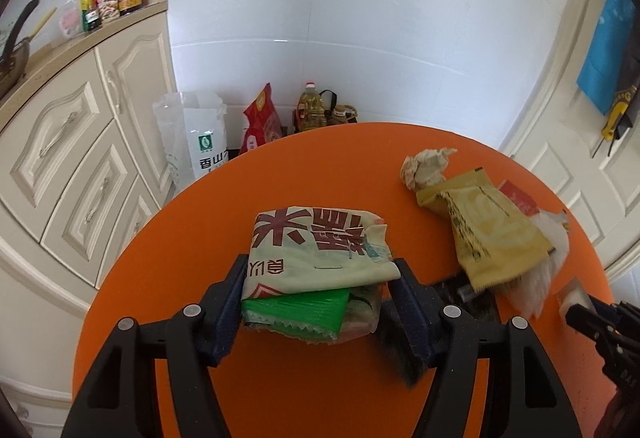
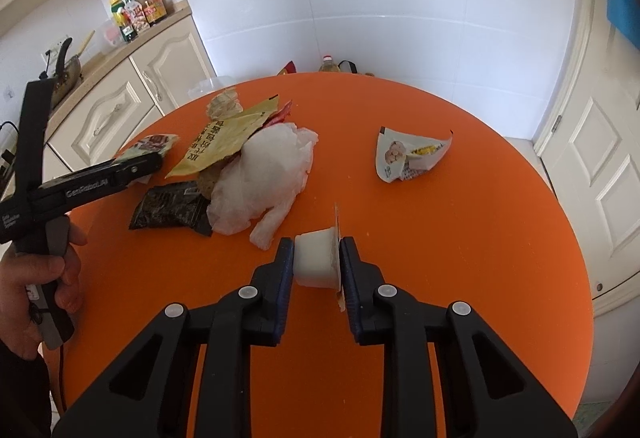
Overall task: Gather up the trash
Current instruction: 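Carry the snack bags with the left tool while the right tool carries the cup to the bin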
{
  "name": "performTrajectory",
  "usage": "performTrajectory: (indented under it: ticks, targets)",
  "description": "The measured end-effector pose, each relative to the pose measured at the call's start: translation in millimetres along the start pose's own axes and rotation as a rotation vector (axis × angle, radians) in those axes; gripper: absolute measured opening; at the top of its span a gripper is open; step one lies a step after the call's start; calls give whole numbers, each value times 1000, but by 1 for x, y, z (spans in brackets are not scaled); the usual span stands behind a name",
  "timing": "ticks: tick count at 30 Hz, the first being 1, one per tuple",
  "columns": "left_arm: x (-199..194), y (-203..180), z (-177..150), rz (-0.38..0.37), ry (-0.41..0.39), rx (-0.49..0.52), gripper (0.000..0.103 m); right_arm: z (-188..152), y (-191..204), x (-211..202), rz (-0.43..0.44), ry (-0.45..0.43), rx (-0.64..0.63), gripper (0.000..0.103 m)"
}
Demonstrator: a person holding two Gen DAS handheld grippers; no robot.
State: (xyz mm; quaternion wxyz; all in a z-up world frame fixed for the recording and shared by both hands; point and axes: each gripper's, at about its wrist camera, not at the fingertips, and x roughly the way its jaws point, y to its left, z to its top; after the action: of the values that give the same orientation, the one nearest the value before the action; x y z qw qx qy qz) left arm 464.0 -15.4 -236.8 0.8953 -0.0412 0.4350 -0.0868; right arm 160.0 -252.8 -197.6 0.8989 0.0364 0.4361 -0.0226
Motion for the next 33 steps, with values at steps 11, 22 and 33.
performTrajectory:
  ticks: [11,22,33]
  targets:
    - [-71,-12,-79,8,-37,10,63,-21,8,2,-38,15,-51,27]
    - [-165,-45,-125,-70,-99,58,63,-50,0,-50,58,-40,29,23]
    - [-278,-104,-174,-164,-205,160,63,-67,-22,-144,58,-195,79,23]
